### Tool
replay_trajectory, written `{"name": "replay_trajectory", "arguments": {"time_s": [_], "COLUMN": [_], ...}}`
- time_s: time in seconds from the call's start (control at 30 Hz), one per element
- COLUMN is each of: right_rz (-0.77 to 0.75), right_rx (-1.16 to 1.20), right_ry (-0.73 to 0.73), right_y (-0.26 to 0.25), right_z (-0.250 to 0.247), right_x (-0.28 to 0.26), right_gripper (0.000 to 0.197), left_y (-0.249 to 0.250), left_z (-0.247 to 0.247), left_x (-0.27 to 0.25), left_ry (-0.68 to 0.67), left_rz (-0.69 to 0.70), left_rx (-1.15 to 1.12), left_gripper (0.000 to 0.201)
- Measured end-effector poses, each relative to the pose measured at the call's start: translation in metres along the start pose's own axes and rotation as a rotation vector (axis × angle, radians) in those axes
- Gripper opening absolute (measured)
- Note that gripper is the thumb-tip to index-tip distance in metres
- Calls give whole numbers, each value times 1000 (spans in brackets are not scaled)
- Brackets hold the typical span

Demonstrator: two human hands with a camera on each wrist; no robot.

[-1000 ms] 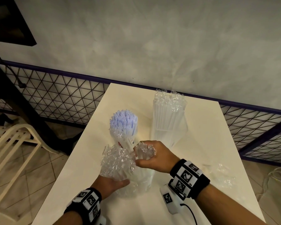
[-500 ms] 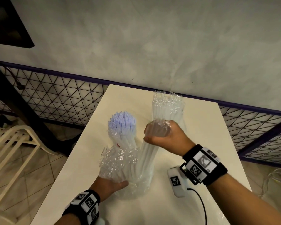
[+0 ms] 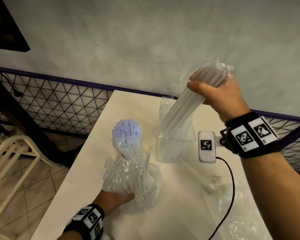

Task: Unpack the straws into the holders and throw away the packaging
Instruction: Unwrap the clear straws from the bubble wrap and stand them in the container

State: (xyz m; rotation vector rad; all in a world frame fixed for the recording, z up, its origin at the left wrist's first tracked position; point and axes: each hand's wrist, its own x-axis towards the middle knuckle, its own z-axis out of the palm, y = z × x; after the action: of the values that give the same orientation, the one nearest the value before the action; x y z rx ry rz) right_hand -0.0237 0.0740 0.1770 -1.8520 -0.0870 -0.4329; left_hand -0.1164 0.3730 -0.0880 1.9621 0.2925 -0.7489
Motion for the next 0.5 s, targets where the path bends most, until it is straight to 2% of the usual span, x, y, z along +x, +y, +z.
{"name": "replay_trajectory", "arguments": {"time_s": [0.1, 0.2, 0.3, 0.33, 0.4, 0.5], "right_rz": [85, 206, 275, 269, 213, 84], "right_rx": [-87, -181, -243, -285, -358, -341], "right_ry": [61, 39, -17, -55, -102, 4], "right_y": [25, 59, 83, 86, 91, 94], "right_z": [-1, 13, 30, 35, 41, 40], "right_x": [14, 18, 10, 6, 1, 4], "right_gripper": [20, 46, 41, 45, 65, 91], "left_y": [-1, 1, 6, 7, 9, 8], "left_z": [1, 1, 1, 1, 1, 2], "left_x": [1, -1, -4, -4, -6, -6], "left_ry": [19, 15, 14, 15, 13, 13], "left_rz": [9, 14, 3, -3, -15, -21], "left_rx": [12, 9, 37, 50, 94, 92], "left_gripper": [45, 44, 31, 31, 32, 29]}}
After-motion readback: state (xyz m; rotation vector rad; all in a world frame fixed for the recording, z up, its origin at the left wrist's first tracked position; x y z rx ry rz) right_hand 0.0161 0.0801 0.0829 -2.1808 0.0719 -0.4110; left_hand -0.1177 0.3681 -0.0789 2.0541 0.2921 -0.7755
